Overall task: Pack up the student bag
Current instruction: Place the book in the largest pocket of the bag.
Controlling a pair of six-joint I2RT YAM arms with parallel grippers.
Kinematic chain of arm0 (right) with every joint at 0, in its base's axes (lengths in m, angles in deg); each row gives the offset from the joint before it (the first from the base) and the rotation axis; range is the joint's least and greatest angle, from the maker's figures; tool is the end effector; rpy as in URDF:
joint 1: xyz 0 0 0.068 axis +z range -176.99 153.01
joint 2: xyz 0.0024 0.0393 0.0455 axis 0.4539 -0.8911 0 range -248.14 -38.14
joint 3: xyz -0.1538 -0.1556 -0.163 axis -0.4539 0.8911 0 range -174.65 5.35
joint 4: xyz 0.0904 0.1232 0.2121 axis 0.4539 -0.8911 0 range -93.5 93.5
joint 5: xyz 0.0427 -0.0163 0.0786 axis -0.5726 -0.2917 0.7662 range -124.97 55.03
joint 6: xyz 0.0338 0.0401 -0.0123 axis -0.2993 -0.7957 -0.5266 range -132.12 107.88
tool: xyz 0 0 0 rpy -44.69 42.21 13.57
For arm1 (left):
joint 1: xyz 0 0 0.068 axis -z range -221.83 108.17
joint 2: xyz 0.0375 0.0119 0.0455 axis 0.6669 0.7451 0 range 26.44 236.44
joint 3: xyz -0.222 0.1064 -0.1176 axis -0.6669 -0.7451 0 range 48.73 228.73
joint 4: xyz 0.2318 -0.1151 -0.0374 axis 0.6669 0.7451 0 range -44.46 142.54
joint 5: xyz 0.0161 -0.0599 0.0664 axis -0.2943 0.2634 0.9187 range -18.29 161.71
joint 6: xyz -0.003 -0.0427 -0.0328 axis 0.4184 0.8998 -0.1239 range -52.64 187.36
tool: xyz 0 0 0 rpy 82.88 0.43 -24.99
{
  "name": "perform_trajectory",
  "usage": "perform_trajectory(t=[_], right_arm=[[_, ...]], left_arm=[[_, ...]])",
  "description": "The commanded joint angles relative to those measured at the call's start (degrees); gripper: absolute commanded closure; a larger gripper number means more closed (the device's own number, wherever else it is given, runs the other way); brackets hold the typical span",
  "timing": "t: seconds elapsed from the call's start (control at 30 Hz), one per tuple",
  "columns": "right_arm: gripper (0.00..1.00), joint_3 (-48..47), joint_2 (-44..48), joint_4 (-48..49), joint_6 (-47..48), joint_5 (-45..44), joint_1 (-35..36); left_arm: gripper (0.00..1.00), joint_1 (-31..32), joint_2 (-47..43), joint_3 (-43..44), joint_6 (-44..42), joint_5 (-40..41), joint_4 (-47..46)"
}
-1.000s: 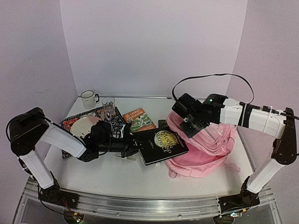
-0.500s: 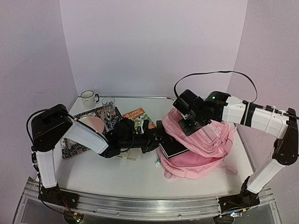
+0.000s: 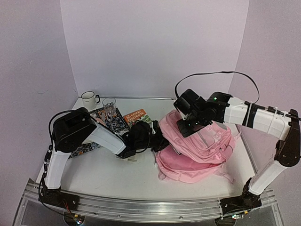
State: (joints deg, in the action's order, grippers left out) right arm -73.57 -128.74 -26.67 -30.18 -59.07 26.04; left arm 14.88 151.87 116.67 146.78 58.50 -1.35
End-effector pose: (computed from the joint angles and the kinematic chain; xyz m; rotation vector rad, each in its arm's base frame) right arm 0.2246 0.2742 0.3156 -0.4655 2.1834 0.1913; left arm 0.2468 -0.3907 0.1343 -0.2246 2.1882 -1.7812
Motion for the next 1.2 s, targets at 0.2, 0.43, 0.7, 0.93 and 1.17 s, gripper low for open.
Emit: perform_trajectory(t=[0.2, 0.43, 0.7, 0.93, 1.17], right_arm=[[1.0, -4.9, 3.0, 7.3, 0.0, 3.2, 1.1], [1.0, -3.9, 2.9, 7.3, -0.3, 2.3, 1.0], [1.0, -2.4, 4.1, 7.0, -0.3, -0.9, 1.0], [1.0, -1.1, 5.1, 5.9, -0.4, -5.1, 1.0], [1.0, 3.0, 7.5, 5.1, 0.0, -8.2, -0.5]], left_arm=[[0.72, 3.0, 3.8, 10.7, -6.2, 3.8, -9.9], [0.39, 3.4, 5.1, 8.6, -12.7, 5.6, -5.6], [0.14, 5.1, -1.3, 6.1, -25.8, 11.2, 7.0], [0.01, 6.6, -7.0, 0.0, -29.8, 15.3, 11.8], [0.0, 7.7, -15.3, -8.7, -32.1, 14.7, 13.8]])
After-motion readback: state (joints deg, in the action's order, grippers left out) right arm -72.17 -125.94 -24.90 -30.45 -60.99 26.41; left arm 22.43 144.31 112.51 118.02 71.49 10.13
